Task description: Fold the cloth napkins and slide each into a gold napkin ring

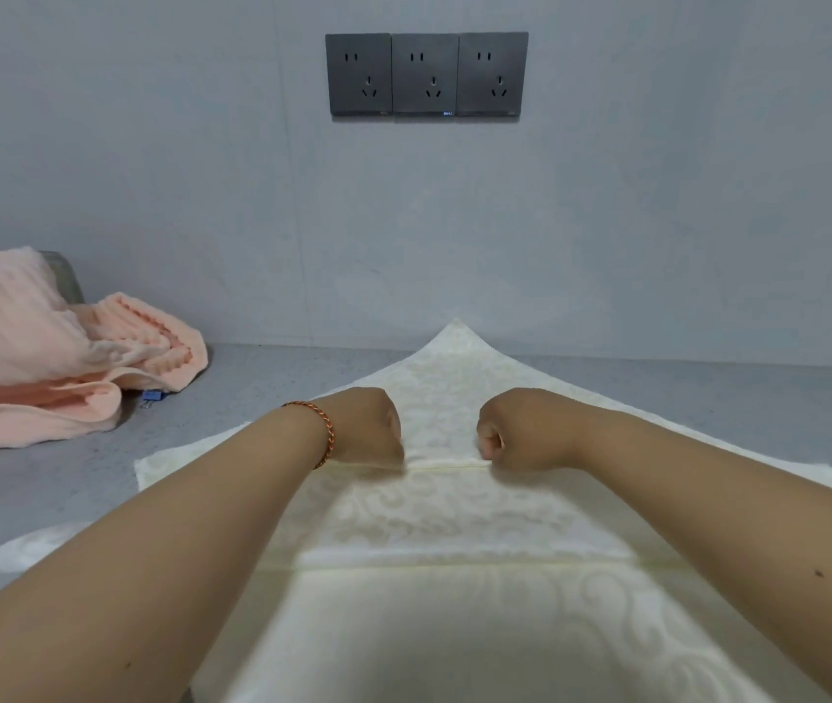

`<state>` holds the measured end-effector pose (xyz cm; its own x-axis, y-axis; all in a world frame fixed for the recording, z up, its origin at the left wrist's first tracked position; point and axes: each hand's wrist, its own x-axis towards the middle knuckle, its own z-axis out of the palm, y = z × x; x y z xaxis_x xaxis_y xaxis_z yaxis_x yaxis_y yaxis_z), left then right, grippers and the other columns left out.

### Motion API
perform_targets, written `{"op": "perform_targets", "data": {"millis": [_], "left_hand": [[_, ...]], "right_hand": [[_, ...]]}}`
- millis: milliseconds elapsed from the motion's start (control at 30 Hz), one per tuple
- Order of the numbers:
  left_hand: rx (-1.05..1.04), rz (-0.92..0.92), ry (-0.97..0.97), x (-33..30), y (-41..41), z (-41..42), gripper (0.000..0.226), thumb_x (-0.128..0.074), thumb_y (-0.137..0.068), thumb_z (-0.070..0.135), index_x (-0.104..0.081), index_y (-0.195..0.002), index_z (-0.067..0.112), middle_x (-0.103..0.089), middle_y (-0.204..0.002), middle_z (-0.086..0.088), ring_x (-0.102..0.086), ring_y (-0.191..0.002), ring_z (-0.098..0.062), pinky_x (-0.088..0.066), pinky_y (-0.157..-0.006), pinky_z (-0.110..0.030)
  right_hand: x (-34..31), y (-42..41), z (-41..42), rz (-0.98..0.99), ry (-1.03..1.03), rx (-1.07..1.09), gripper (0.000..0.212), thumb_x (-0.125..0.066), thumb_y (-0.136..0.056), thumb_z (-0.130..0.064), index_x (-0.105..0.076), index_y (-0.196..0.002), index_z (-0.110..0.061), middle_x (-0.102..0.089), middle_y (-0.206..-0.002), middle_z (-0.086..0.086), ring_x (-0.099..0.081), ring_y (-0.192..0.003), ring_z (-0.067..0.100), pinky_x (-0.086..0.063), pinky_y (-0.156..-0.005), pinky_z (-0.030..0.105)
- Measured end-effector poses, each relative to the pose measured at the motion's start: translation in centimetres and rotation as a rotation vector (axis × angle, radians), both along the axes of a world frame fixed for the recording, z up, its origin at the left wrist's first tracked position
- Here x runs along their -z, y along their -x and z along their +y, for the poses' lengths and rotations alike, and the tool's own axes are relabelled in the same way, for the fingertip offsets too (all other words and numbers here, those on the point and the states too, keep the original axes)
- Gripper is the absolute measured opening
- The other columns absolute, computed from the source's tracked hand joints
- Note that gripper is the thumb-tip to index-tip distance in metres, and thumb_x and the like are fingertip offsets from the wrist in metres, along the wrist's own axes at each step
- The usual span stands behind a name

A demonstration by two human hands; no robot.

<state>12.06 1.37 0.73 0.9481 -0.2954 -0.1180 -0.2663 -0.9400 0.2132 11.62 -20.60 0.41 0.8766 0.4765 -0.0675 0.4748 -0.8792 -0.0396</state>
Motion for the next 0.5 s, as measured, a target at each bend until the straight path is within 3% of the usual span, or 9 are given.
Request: {"op": "perform_targets", "data": {"millis": [67,133,200,333,400,500], "left_hand": [[-0.026,0.010,0.018,-0.2,-0.4,-0.1,0.033,-0.068,-0.079,0.032,-0.053,-0.052,0.020,-0.050,-0.056,0.004,-0.047,-0.058,-0.014,-0.039,-0.061,-0.023],[-0.013,0.007,0.026,-0.2,-0.7,-0.4,0.028,-0.074,-0.080,0.028,-0.060,-0.056,0.023,-0.056,-0.057,0.008,-0.050,-0.057,-0.008,-0.041,-0.061,-0.021],[0.006,0.026,0.017,-0.1,-1.0,-0.8,0.012,-0.077,-0.078,0.023,-0.066,-0.073,0.023,-0.061,-0.069,0.009,-0.056,-0.068,-0.008,-0.045,-0.067,-0.021],[-0.001,0.080,-0.095,-0.3,-1.1,-0.6,0.037,-0.074,-0.079,0.037,-0.062,-0.111,0.021,-0.059,-0.099,0.008,-0.060,-0.100,-0.015,-0.049,-0.094,-0.031],[0.012,0.070,-0.122,-0.4,-0.9,-0.6,0.032,-0.072,-0.080,0.035,-0.065,-0.109,0.024,-0.061,-0.101,0.009,-0.060,-0.099,-0.015,-0.050,-0.092,-0.031],[0.056,0.017,-0.082,-0.2,-0.3,-0.7,0.014,-0.073,-0.081,0.025,-0.066,-0.092,0.021,-0.061,-0.089,0.008,-0.056,-0.084,-0.014,-0.046,-0.076,-0.024]], "right_hand": [[-0.3,-0.4,-0.2,0.058,-0.126,0.072,0.017,-0.058,-0.079,-0.012,-0.059,-0.063,-0.017,-0.067,-0.084,0.002,-0.052,-0.069,0.010,-0.044,-0.066,0.024],[-0.6,-0.9,-0.5,0.124,-0.191,0.113,0.009,-0.065,-0.080,-0.014,-0.068,-0.071,-0.016,-0.069,-0.079,-0.005,-0.054,-0.065,0.004,-0.044,-0.063,0.018],[-0.7,-1.4,-0.7,0.221,-0.207,0.139,0.008,-0.073,-0.079,-0.017,-0.067,-0.076,-0.020,-0.062,-0.073,-0.012,-0.052,-0.064,0.001,-0.041,-0.061,0.015],[-0.5,-1.8,-0.8,0.238,-0.117,0.185,0.028,-0.076,-0.079,-0.032,-0.062,-0.101,-0.025,-0.053,-0.085,-0.015,-0.052,-0.079,0.006,-0.040,-0.072,0.022],[-0.5,-1.4,-0.7,0.181,-0.090,0.175,0.023,-0.073,-0.080,-0.032,-0.061,-0.098,-0.026,-0.053,-0.085,-0.015,-0.053,-0.079,0.008,-0.040,-0.068,0.021],[-0.4,-0.6,-0.3,0.097,-0.084,0.126,0.017,-0.073,-0.079,-0.024,-0.056,-0.080,-0.025,-0.054,-0.080,-0.013,-0.052,-0.078,0.012,-0.038,-0.060,0.020]]}}
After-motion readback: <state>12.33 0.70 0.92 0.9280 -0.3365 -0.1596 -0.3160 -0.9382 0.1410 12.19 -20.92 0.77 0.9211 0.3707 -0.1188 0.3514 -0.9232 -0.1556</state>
